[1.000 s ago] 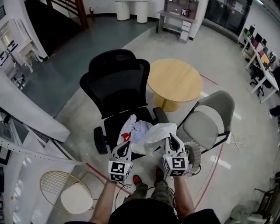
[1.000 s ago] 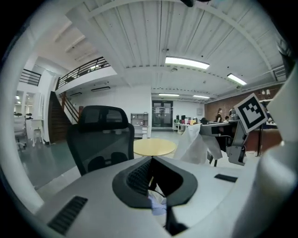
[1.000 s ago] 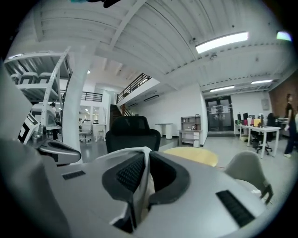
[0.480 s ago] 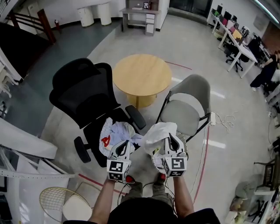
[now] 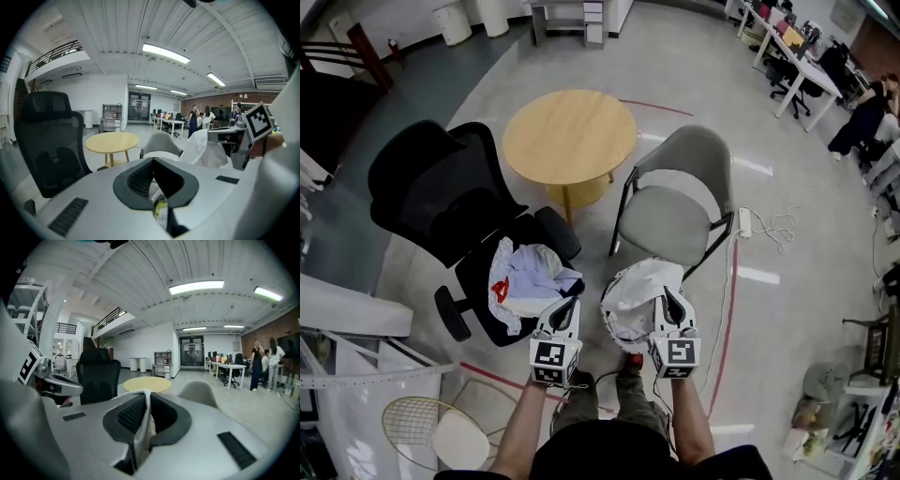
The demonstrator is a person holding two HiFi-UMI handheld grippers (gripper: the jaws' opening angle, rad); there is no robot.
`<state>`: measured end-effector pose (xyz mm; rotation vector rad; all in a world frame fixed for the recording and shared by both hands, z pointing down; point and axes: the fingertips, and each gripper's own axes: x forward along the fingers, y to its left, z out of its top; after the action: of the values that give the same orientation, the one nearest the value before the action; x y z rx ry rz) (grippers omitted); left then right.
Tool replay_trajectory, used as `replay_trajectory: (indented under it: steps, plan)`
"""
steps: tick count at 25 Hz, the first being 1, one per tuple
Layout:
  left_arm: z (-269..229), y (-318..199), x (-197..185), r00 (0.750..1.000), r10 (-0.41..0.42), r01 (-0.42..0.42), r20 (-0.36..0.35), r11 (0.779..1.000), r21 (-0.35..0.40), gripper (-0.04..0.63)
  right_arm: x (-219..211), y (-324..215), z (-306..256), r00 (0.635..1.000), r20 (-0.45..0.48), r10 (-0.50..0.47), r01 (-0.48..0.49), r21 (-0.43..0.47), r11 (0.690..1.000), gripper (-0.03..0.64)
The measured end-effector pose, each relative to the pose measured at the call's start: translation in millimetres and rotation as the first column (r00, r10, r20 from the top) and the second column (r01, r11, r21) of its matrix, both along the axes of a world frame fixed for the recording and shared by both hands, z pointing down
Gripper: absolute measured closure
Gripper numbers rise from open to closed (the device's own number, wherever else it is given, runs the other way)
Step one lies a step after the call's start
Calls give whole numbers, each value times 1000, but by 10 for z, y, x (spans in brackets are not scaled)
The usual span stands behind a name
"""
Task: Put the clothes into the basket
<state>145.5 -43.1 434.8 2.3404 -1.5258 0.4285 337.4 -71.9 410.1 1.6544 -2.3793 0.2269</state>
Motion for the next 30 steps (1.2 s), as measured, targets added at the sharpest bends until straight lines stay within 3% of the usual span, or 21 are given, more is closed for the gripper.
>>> replay_trajectory:
  steps: [7,14,30]
  plan:
    - [459,10,378,1000,-4,4,8,997,-74,589,271,13,741,1000,-2,-29,29,-116,993,581]
    - [1002,50,607,1000,-4,7,17,989,-147,589,492,90,1754,998,-46,-43,30,-255,967,581]
    - [2130,223,902,999,-26,30,19,947,-320,589,739,134,2962,997,-67,-41,10,-410,912,580]
